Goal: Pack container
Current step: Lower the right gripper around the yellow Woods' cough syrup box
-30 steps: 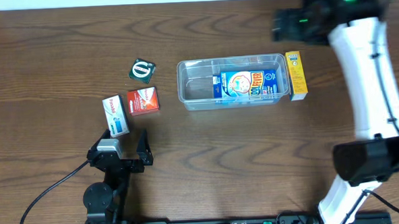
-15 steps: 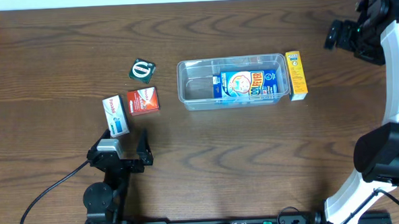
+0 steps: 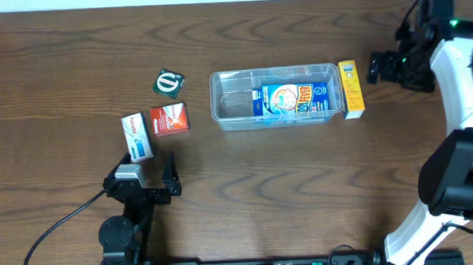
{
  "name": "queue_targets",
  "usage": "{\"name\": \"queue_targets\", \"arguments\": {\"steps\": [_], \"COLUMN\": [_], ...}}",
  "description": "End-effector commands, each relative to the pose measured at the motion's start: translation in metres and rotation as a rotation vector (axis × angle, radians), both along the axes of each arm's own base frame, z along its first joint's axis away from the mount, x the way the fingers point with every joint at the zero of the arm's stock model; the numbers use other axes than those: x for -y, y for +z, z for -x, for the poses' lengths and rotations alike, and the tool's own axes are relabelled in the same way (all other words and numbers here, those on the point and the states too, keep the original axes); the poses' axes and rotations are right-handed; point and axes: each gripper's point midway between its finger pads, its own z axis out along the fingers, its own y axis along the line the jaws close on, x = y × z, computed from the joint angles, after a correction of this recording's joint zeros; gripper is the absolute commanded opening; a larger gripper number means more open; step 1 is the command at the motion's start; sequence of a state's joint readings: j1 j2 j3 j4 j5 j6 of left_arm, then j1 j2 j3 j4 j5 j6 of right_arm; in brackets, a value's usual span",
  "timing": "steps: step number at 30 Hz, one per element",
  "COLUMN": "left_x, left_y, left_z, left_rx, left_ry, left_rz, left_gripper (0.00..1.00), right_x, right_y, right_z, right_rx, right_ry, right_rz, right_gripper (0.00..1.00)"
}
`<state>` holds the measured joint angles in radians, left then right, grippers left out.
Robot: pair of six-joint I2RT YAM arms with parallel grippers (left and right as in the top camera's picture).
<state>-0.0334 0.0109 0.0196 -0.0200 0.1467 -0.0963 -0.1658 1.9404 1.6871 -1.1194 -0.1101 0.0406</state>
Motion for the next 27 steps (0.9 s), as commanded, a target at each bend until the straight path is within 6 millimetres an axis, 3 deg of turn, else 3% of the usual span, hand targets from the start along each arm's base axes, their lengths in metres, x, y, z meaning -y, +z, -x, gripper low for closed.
{"name": "queue_targets", "arguments": {"steps": [1, 9, 19, 27], "left_x": [0.001, 0.001, 0.001, 0.001], "left_y": [-0.015, -0.015, -0.015, -0.015], "left_z": [0.001, 0.001, 0.001, 0.001], "left_rx": [-0.044, -0.044, -0.044, -0.044], "left_ry": [-0.008, -0.008, -0.008, -0.008], "left_rz": [-0.01, -0.01, -0.01, -0.01], "left_gripper": [0.98, 0.98, 0.98, 0.98], "right_x": [-0.015, -0.016, -0.039, -0.044], "right_y": [-0.011, -0.023, -0.049, -0.052], "right_z": [0.001, -0.009, -0.014, -0.017], "right_rx": [0.011, 0.063, 0.107, 0.125], "right_ry": [0.104, 0.132, 0.213, 0.234], "right_rz": [-0.045, -0.036, -0.054, -0.049], "right_gripper": [0.99, 0.99, 0.98, 0.97]}}
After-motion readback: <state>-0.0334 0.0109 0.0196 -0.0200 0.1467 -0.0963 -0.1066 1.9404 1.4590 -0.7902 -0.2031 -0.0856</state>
